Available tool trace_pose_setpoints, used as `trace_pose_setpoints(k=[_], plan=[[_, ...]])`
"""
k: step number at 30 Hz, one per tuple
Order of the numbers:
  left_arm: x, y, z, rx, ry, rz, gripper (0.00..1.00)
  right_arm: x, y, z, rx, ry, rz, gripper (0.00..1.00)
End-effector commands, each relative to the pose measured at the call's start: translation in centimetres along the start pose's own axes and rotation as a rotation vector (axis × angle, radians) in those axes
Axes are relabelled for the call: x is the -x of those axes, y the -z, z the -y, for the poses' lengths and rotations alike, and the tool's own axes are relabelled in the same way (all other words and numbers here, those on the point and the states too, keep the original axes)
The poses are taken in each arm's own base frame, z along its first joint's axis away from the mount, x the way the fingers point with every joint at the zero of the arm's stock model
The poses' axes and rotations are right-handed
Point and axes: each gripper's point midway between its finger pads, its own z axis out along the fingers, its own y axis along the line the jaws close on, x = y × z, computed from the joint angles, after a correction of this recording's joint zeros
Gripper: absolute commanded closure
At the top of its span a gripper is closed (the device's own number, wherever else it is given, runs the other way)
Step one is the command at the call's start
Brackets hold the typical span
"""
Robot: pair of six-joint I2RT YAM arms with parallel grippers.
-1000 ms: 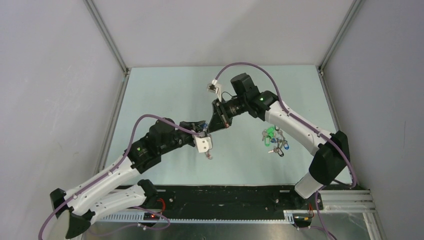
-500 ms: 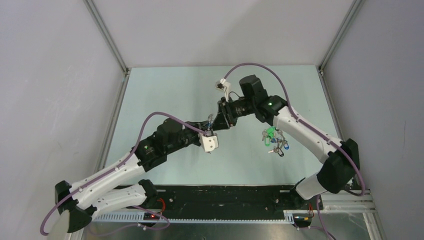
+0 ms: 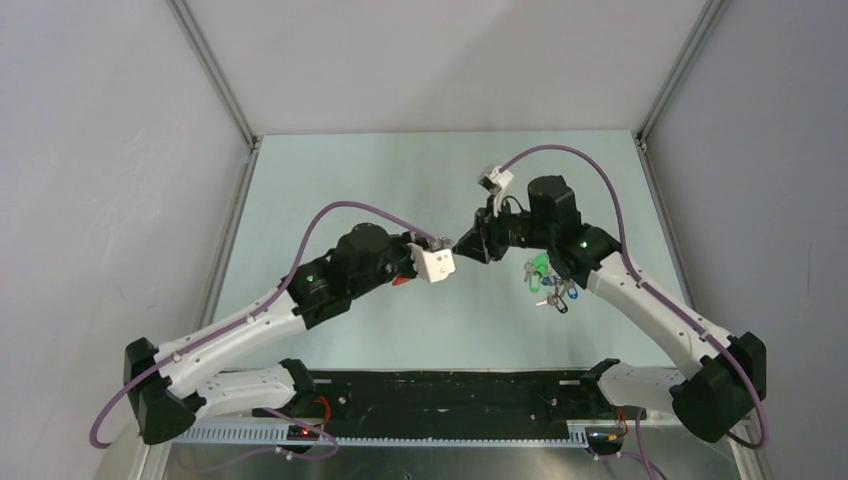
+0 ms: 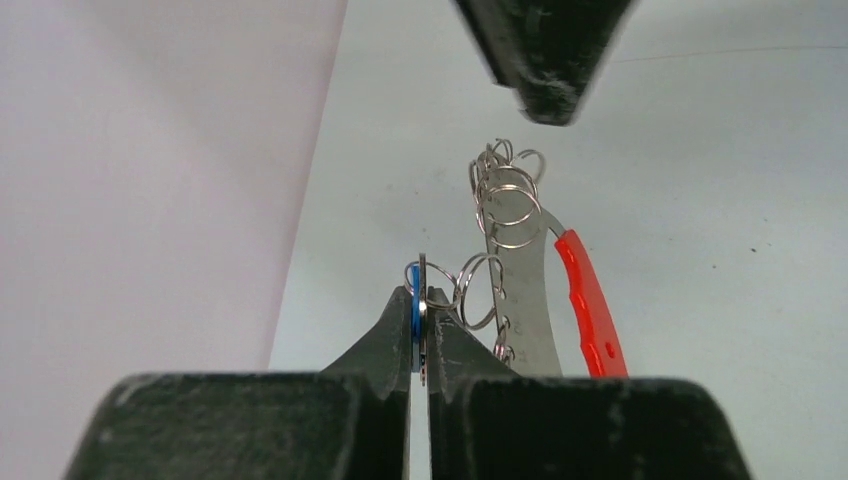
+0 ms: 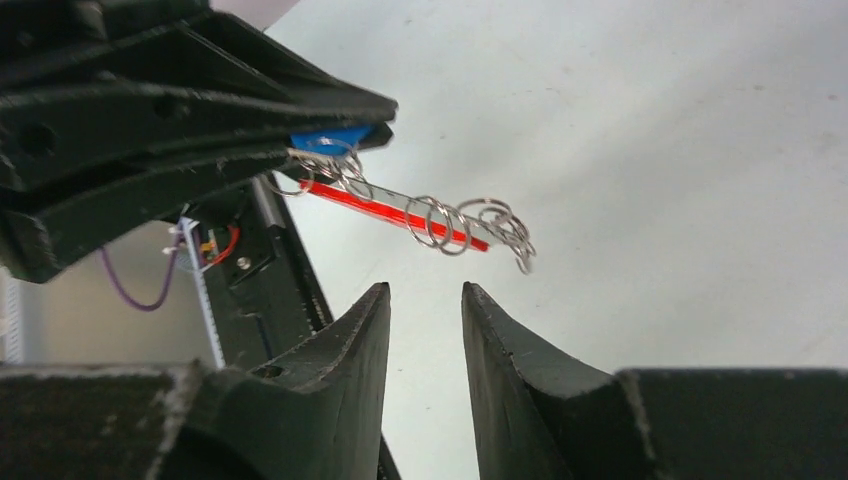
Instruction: Remove the keys from the keyring
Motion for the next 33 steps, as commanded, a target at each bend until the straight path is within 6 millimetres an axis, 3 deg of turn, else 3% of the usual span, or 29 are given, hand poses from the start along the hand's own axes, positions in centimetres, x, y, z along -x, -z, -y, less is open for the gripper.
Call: trace_pose_setpoints(k=[1,14,17,33], plan=[[0.0,0.5,-2.8,0.109,0.073,-0.127,1.00,2.6,1.5,0.9,-0.089,0.103,0.150,0.63],[-0.1,1.1,-3.1,0.114,0.348,-0.328,1.00,2.3,4.0,1.3,-0.151,0.142,0.304,0.63],[0.1,1.5,-2.9,0.085,0.409,-0.383,1.00,1.2,3.9,1.0,-0.126,0.149,0.316,0.63],[-0.7,2.1,3.0,-0.195,0.615,-0.734,1.00,1.0,5.1,-3.3,-0.017,0.353,0.465,0.57]])
